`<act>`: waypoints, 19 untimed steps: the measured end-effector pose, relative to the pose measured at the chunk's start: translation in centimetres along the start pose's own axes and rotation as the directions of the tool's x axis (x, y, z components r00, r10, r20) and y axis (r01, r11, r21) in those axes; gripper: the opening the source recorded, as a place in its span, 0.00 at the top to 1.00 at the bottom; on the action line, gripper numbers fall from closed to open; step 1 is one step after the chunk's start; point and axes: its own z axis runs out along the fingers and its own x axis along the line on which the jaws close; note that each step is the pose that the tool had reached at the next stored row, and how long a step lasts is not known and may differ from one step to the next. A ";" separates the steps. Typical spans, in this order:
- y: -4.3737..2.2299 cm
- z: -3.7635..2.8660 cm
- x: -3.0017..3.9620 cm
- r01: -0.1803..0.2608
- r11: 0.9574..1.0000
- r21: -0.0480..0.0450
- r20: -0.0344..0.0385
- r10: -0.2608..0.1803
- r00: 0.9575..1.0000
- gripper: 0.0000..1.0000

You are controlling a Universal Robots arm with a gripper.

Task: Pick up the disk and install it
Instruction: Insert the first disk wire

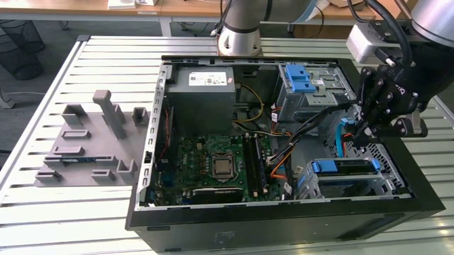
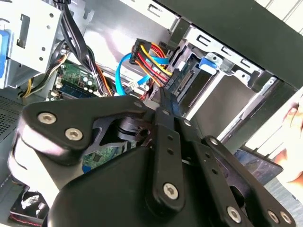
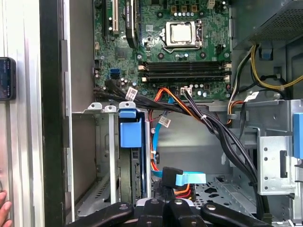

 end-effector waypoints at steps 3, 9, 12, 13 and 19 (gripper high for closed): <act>0.01 0.15 0.00 0.000 1.000 0.007 0.001 0.000 1.000 0.82; -0.01 0.61 0.07 0.000 1.000 0.030 0.002 0.000 1.000 0.82; 0.00 0.71 0.13 0.000 0.999 0.036 0.000 0.000 1.000 0.82; 0.00 0.71 0.14 0.000 0.999 0.037 -0.001 0.000 1.000 0.82; 0.00 0.78 0.21 0.000 0.999 0.040 -0.003 0.000 1.000 0.82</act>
